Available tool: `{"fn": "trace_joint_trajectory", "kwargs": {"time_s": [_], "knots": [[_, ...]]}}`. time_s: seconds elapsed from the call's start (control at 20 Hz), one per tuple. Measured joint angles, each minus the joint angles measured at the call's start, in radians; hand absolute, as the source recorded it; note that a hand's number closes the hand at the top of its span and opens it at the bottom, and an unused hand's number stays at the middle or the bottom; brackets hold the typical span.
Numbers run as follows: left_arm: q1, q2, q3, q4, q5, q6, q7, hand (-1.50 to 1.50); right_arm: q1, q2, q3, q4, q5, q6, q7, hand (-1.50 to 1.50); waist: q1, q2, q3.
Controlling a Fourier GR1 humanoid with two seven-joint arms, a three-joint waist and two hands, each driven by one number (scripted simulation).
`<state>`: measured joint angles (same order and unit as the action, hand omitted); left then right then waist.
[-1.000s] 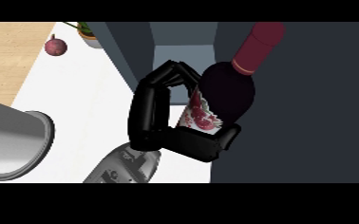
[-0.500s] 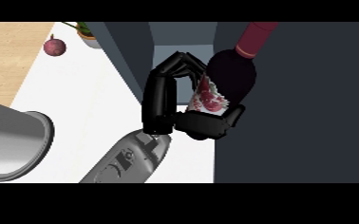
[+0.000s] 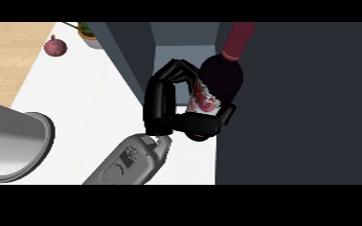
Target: Pick up the wine, place it into the cabinet and close the cabinet
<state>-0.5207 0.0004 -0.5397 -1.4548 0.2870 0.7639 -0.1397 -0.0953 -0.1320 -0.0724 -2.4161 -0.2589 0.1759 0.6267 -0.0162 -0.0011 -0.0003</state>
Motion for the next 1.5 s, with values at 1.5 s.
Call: {"fn": "trace_joint_trajectory", "kwargs": {"time_s": [1.5], "knots": [[-0.124,0.002,0.182,0.452,0.102,-0.135,-0.282,1.50,-0.015,0.000,0.000,0.008,-0.006,-0.009,-0.009,-1.50,0.000,0.001,0.000]]}}
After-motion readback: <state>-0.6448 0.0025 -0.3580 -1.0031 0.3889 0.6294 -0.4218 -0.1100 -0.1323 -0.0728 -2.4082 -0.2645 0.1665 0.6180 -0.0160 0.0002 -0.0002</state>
